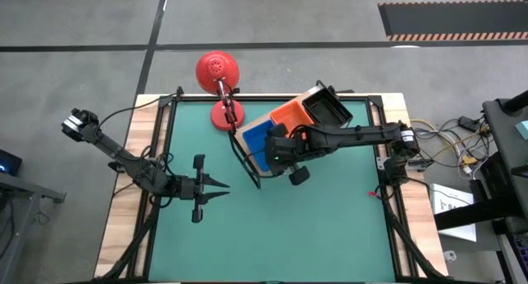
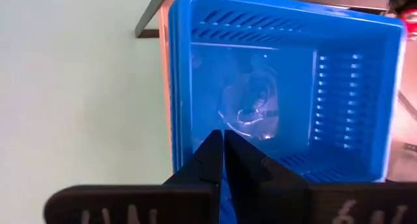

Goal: Stack baskets on shelf by color
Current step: Stack the blue basket on top of the blue baskets on the shelf

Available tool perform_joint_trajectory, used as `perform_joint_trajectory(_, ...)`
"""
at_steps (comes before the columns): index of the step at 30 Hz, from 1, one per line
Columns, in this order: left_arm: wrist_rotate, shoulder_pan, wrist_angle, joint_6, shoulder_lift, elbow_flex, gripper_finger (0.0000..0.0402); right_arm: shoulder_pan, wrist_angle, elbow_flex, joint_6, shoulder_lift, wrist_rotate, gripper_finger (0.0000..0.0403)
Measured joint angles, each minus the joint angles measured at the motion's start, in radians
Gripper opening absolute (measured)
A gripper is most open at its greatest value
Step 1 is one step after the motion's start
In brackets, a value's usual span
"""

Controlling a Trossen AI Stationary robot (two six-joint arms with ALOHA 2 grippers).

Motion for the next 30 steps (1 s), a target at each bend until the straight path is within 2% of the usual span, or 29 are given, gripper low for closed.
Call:
perform_joint_trajectory(10,0.0,0.0,0.0,0.0,0.0,0.0,0.0051,0.026,-0.011,0.0,0.096,-0.102,-0.017,0.0008)
perform_joint_trajectory(14,0.0,0.0,0.0,0.0,0.0,0.0,0.0051,0.029,-0.058,0.0,0.147,-0.137,-0.228,0.0008)
perform_joint_trajectory(16,0.0,0.0,0.0,0.0,0.0,0.0,0.0051,0.029,-0.091,0.001,0.191,-0.138,-0.288,0.0008)
perform_joint_trajectory(21,0.0,0.0,0.0,0.0,0.0,0.0,0.0051,0.027,-0.129,-0.014,0.24,-0.121,-0.275,0.0008)
perform_joint_trajectory(30,0.0,0.0,0.0,0.0,0.0,0.0,0.0051,0.026,-0.122,-0.04,0.241,-0.098,-0.141,0.0008)
